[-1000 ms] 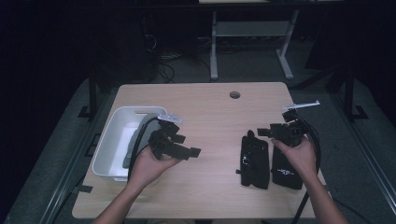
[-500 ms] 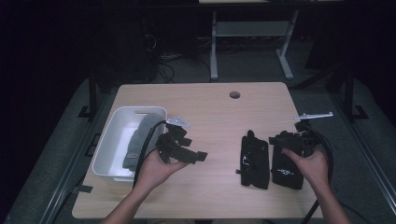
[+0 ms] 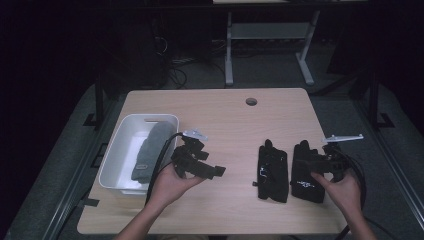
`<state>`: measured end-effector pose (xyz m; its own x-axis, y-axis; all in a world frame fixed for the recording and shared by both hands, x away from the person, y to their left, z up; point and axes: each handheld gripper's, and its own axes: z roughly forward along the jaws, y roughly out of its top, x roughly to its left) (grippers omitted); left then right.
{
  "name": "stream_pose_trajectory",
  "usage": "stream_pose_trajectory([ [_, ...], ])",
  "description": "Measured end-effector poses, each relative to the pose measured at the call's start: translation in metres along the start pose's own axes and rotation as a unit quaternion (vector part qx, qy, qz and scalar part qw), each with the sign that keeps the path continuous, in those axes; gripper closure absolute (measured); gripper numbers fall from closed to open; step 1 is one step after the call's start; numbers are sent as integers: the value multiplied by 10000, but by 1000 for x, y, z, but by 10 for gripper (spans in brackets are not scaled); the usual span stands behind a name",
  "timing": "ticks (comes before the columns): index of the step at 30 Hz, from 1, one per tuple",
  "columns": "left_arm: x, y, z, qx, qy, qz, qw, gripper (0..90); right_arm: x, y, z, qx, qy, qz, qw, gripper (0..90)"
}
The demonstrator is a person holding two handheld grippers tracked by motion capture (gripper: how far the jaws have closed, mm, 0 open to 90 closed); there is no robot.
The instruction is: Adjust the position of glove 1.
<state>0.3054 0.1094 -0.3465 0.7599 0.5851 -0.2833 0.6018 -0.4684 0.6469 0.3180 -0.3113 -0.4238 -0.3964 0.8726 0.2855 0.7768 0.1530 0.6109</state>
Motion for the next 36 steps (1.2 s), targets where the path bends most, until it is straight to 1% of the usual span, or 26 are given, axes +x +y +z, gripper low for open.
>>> stream_pose_trajectory([
  [1,0,0,1,19,-1,37,10000,176,0,-2,0,42,-30,4,10000,292],
  [3,-1,0,3,27,-19,9,10000,175,-3,-6,2,74,-75,-39,9999,299],
  [5,-2,0,5,55,-44,-15,10000,175,-4,-9,3,112,-70,-13,9999,302],
  [7,-1,0,6,87,-51,17,9999,175,-5,-11,4,138,-133,-66,9998,305],
  [10,-2,-1,8,63,-73,-36,9999,175,-5,-14,4,159,-206,-78,9996,317],
  [12,-2,-1,9,63,-76,-33,9999,175,-7,-16,5,175,-279,-165,9993,328],
  [13,-2,-1,9,64,-82,-43,9999,176,-7,-17,5,214,-306,-158,9992,331],
  [16,-2,-2,10,71,-100,-50,9999,176,-10,-20,7,307,-362,-163,9987,355],
  [17,-2,-2,10,67,-99,-45,9999,176,-11,-21,7,341,-402,-126,9985,360],
  [20,-1,-4,11,67,-117,-73,9999,176,-13,-25,11,406,-501,-175,9978,397],
  [23,0,-5,12,69,-130,-75,9999,176,-14,-27,11,377,-578,-235,9973,426],
  [25,1,-6,12,100,-145,-76,9998,176,-13,-28,12,384,-667,-351,9964,432],
  [27,2,-7,12,65,-134,-108,9998,177,-11,-30,13,408,-796,-521,9946,443],
  [29,3,-7,11,60,-137,-146,9998,177,-7,-31,15,425,-962,-703,9920,452],
  [30,3,-8,11,53,-139,-155,9998,178,-4,-32,16,446,-1070,-817,9899,456],
  [32,3,-8,11,67,-140,-140,9998,178,3,-32,19,497,-1263,-950,9862,464],
  [33,2,-8,11,79,-147,-127,9998,178,4,-32,19,507,-1314,-944,9855,469],
  [36,1,-8,11,58,-150,-116,9998,178,3,-33,19,477,-1298,-957,9858,497],
])
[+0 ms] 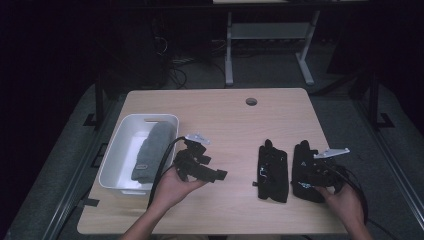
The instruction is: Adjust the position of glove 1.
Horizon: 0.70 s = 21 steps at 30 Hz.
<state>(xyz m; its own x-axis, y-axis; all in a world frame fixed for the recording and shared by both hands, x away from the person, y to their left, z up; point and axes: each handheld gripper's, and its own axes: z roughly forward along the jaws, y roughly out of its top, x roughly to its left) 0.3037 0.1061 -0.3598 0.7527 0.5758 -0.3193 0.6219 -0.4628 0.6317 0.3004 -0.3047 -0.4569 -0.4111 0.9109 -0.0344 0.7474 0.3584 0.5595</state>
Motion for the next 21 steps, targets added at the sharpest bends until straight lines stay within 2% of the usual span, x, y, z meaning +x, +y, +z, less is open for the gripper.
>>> stream_pose_trajectory([
  [8,-1,-2,-3,4,-2,38,10000,178,4,0,-1,0,28,-96,10000,640],
  [11,0,-2,-4,-17,9,1,10000,179,4,1,-1,2,18,-100,9999,733],
  [13,1,-2,-6,1,6,20,10000,178,3,2,-2,10,80,-23,10000,753],
  [18,3,-1,-6,-63,4,-33,10000,178,-7,2,-3,-19,410,291,9987,769],
  [21,3,-1,-6,-42,2,-23,10000,178,-9,2,-6,-55,467,369,9982,770],
])
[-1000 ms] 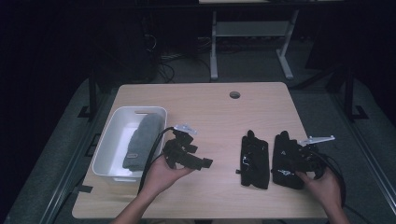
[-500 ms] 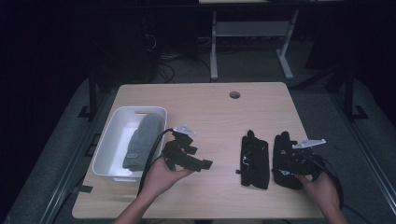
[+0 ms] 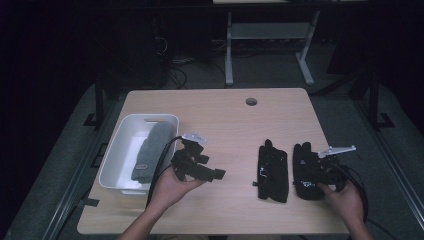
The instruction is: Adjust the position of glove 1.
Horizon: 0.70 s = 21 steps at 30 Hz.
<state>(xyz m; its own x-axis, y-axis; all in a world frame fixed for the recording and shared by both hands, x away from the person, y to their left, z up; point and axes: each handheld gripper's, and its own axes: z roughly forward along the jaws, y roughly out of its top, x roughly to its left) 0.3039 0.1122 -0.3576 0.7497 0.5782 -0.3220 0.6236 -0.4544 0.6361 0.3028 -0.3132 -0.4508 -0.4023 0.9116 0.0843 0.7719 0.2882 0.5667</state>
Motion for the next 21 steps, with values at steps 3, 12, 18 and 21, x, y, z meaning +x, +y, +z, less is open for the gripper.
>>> stream_pose_trajectory([
  [3,-1,0,0,-14,-10,-16,10000,178,-2,1,-6,-101,85,42,9999,774],
  [12,-3,1,-2,1,5,-1,10000,178,5,6,-23,-283,136,-28,9995,774],
  [18,-3,3,-2,-20,2,43,10000,178,14,15,-36,-472,224,-70,9986,773],
  [21,-3,2,-1,-14,-5,24,10000,177,20,21,-37,-561,383,-69,9977,773],
])
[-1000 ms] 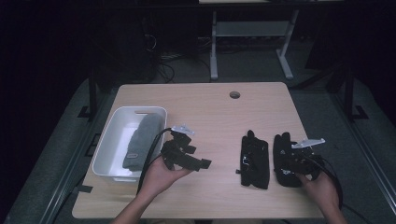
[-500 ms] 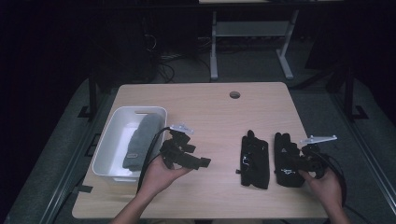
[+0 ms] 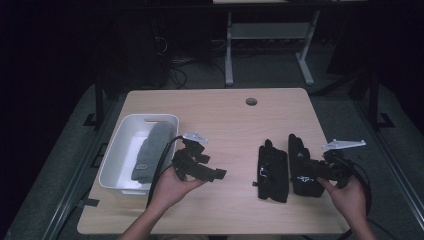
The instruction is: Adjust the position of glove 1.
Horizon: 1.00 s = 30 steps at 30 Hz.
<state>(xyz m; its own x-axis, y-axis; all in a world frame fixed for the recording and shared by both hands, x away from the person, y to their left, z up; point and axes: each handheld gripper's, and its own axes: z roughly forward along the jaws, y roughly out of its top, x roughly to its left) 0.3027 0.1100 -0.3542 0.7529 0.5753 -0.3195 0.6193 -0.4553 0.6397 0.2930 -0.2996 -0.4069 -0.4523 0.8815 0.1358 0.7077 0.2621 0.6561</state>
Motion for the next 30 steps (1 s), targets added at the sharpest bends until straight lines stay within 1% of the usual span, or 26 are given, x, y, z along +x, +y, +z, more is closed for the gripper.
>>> stream_pose_trajectory([
  [2,1,0,-1,1,13,10,10000,177,7,5,2,-20,27,-71,10000,773],
  [5,1,1,-4,-34,19,21,10000,178,15,10,4,-48,112,-88,9999,772],
  [7,0,0,-4,-60,34,-7,10000,178,20,13,6,-92,134,-118,9998,772],
  [9,0,-1,-5,-42,27,5,10000,178,24,17,10,-81,203,-120,9997,772],
  [12,1,-1,-6,-21,25,45,10000,178,31,22,17,-95,291,-73,9995,771],
  [16,1,-1,-7,-49,28,14,10000,178,39,28,25,-111,434,-16,9990,769],
  [18,2,-1,-7,-62,37,-2,10000,178,42,30,30,-99,446,-13,9990,767],
  [23,2,-2,-7,-57,36,16,10000,178,48,27,44,39,378,-73,9993,755],
  [25,3,-3,-7,-50,30,7,10000,178,51,23,51,140,395,-102,9991,739],
  [26,3,-3,-7,-42,27,-2,10000,179,52,21,54,162,367,-156,9991,724],
  [28,3,-4,-7,-54,27,-14,10000,179,54,18,58,262,382,-141,9988,689],
  [30,3,-4,-7,-40,31,-8,10000,179,54,16,60,299,335,-167,9989,624],
])
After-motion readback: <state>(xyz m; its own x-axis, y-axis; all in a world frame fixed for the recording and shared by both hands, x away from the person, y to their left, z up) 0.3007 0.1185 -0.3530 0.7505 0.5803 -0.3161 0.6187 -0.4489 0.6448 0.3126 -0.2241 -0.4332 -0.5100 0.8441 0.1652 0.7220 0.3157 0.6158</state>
